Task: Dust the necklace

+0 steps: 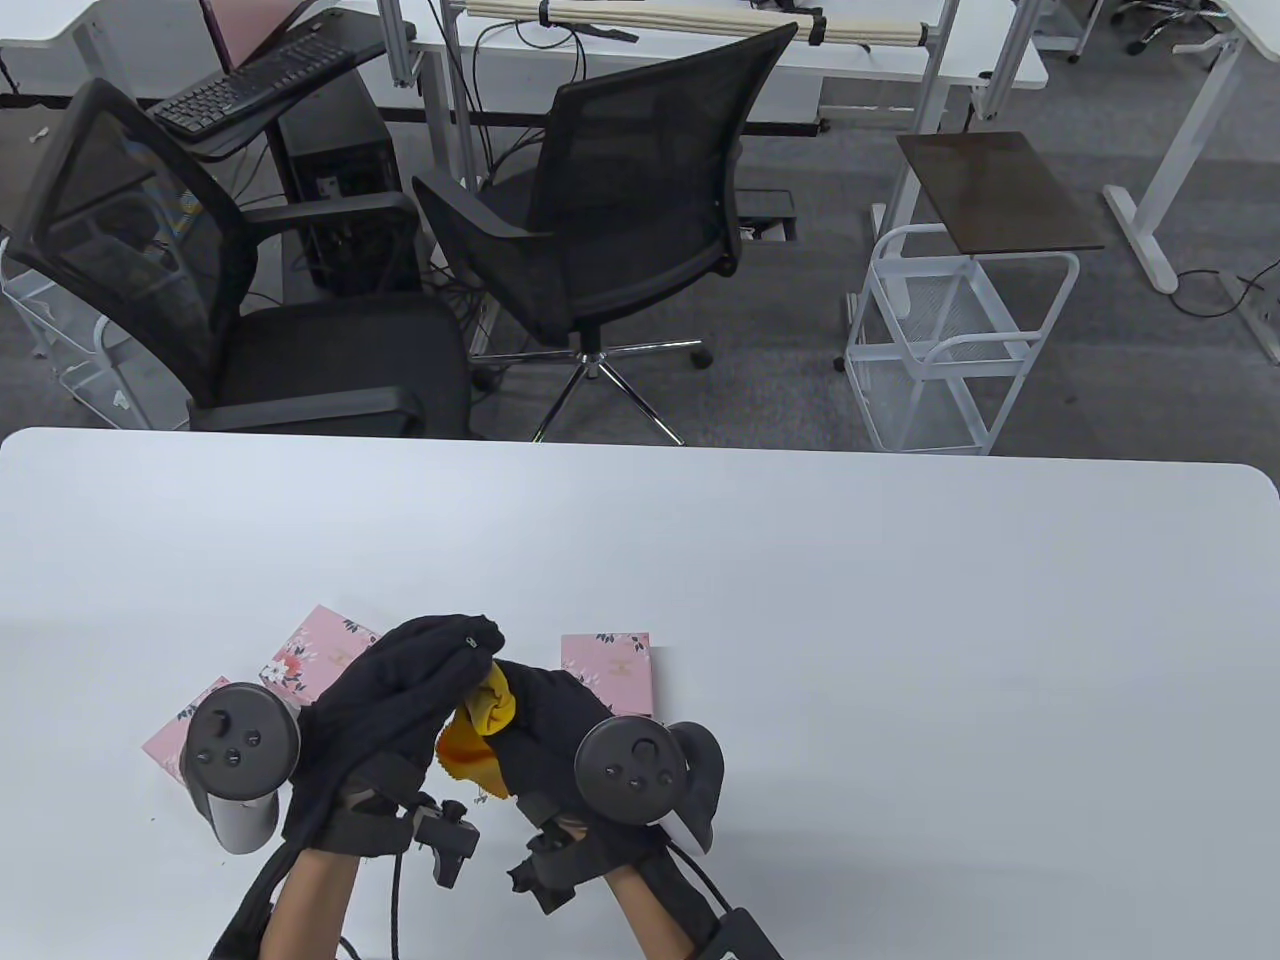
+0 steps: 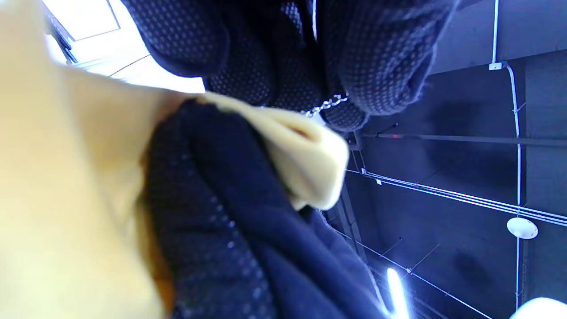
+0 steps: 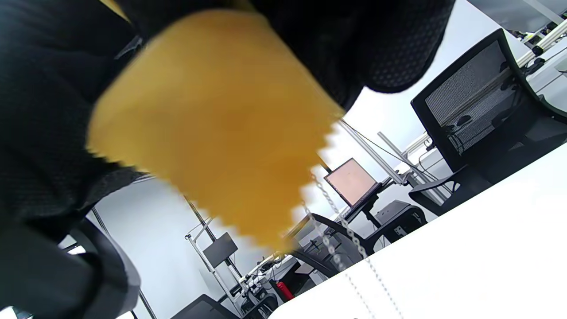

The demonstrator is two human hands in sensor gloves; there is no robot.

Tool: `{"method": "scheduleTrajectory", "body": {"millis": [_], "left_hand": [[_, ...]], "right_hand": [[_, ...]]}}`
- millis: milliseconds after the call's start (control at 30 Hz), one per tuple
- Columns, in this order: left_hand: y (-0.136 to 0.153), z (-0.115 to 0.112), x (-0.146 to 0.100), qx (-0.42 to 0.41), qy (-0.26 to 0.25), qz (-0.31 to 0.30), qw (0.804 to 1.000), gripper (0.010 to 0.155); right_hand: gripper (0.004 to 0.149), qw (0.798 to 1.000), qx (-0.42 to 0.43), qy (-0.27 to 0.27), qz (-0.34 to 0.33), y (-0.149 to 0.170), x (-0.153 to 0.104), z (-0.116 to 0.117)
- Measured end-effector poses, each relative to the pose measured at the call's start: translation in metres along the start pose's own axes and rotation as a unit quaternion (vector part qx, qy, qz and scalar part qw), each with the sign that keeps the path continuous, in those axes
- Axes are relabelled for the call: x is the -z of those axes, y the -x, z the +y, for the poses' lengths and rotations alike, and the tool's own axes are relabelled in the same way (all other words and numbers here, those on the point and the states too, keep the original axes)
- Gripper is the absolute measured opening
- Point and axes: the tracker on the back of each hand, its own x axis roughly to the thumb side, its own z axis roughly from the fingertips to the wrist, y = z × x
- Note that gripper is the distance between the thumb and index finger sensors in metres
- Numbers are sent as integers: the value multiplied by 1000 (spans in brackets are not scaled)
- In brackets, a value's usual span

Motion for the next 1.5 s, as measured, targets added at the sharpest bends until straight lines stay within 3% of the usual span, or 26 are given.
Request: {"method": "scheduleTrajectory", "body": {"millis": [167, 367, 600, 700, 833, 1000, 1133, 1267, 1500], "left_hand": [[0, 3, 0, -8, -4, 1, 1000, 36], [-2, 6, -1, -8, -8, -4, 1000, 36], [-1, 8, -1, -12, -20, -2, 1000, 36], [0, 8, -1, -7, -20, -1, 1000, 36], [-1, 7, -1, -14, -21, -2, 1000, 36], [-1, 8, -1, -15, -21, -4, 1000, 36], [-2, 8, -2, -16, -22, -6, 1000, 36], [-2, 11, -2, -20, -27, -8, 999, 36], [-4, 14, -3, -27, -33, -12, 999, 35]], "right_hand": [[38, 1000, 6, -18, 2, 1, 1, 2], [38, 1000, -12, 4, 14, 5, -1, 6], [38, 999, -24, -22, 16, 7, -1, 13], [38, 998, -19, -59, 12, 8, 1, 17], [38, 998, -19, -48, 27, 13, 0, 20], [39, 995, -9, -89, 34, 20, 2, 26], [38, 995, -9, -84, 52, 26, 0, 32], [38, 988, -34, -142, 48, 29, 1, 40], [38, 987, -40, -142, 68, 38, -2, 52]]}}
